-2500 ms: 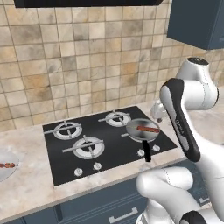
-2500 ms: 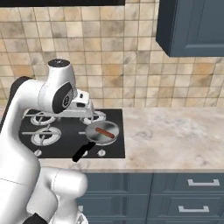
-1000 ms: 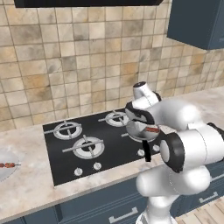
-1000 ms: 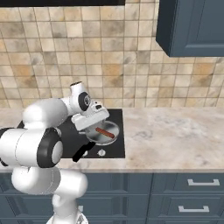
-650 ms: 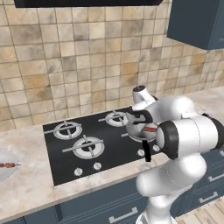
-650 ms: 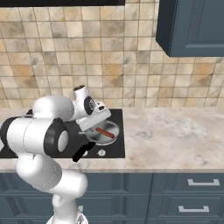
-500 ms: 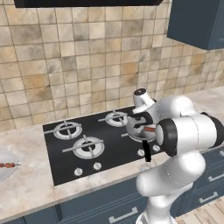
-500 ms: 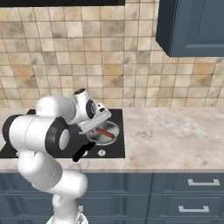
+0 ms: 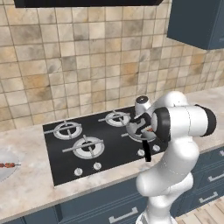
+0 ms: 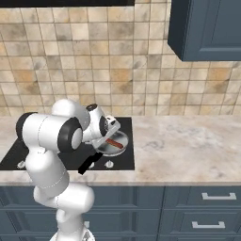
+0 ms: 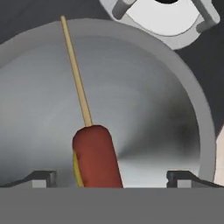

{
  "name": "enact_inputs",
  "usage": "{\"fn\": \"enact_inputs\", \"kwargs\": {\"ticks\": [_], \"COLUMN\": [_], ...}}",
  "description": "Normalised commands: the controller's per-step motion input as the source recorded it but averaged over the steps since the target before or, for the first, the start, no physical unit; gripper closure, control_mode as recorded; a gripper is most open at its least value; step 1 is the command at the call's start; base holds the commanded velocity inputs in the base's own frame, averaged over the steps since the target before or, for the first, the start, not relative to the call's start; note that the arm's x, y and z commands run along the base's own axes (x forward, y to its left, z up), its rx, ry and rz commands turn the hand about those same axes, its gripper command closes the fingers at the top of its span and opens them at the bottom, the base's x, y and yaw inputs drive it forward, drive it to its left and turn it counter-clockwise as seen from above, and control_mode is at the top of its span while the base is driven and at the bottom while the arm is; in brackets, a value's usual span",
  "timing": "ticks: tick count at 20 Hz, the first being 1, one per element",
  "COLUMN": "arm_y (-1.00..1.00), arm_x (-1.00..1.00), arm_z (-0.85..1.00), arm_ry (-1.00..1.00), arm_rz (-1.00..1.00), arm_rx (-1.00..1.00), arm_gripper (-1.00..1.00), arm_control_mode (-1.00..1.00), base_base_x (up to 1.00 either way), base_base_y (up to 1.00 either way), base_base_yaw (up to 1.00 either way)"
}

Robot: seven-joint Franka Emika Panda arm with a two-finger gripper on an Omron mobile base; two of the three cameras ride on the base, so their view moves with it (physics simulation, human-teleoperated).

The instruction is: Place the cold items (apple and corn) from the fridge in one tupperware on the dining counter. Place the warm items (hot dog and kebab skewer) in the stove area in another tupperware.

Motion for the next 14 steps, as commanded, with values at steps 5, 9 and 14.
{"fn": "enact_inputs", "kwargs": {"ticks": [5,9,14], "arm_y": [0.00,0.00,0.00], "arm_x": [0.17,0.01,0.00], "arm_z": [-0.29,-0.27,-0.24], "arm_ry": [0.00,0.00,0.07], "arm_rz": [0.13,0.02,0.00], "arm_rx": [0.00,0.00,-0.02], "arm_gripper": [1.00,1.00,1.00], "arm_control_mode": [-1.00,-1.00,-1.00], "base_base_x": [0.00,0.00,0.00], "base_base_y": [0.00,0.00,0.00], "base_base_yaw": [0.00,0.00,0.00]}}
